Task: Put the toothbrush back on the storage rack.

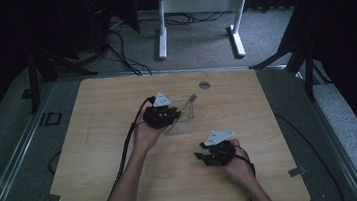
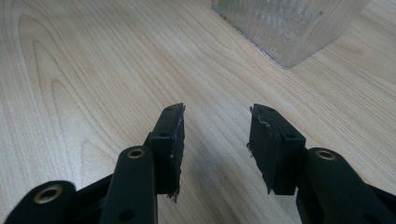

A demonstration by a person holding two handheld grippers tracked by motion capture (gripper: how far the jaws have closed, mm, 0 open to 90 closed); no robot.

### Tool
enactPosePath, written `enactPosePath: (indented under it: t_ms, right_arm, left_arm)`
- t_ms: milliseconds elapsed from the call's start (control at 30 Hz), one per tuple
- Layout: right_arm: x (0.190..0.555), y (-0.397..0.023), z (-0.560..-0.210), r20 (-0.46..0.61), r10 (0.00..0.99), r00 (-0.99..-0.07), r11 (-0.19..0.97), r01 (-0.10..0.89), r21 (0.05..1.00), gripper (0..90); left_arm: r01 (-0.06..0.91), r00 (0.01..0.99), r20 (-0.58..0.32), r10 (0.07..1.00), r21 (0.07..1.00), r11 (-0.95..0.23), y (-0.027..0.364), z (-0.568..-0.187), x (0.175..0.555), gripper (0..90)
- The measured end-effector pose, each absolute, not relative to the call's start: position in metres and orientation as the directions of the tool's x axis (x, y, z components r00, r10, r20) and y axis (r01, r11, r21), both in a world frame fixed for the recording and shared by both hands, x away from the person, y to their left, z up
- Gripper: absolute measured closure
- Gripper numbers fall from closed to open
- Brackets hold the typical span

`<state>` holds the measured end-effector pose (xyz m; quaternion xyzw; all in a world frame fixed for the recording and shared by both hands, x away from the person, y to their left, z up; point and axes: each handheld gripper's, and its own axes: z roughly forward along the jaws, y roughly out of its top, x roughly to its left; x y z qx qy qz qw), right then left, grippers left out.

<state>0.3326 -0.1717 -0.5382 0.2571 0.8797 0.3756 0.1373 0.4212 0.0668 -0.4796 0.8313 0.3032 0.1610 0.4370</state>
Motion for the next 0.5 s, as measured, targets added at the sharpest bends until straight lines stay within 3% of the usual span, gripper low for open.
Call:
enactPosePath:
  t_ms: [500]
  right_arm:
    - [0.333,-0.172,-0.539,-0.045,0.556,-0.830,0.585,0.351,0.731,54.7]
  left_arm:
    - [0.330,0.750,0.019,0.662,0.856,-0.399,0.074,-0.465,0.412,58.1]
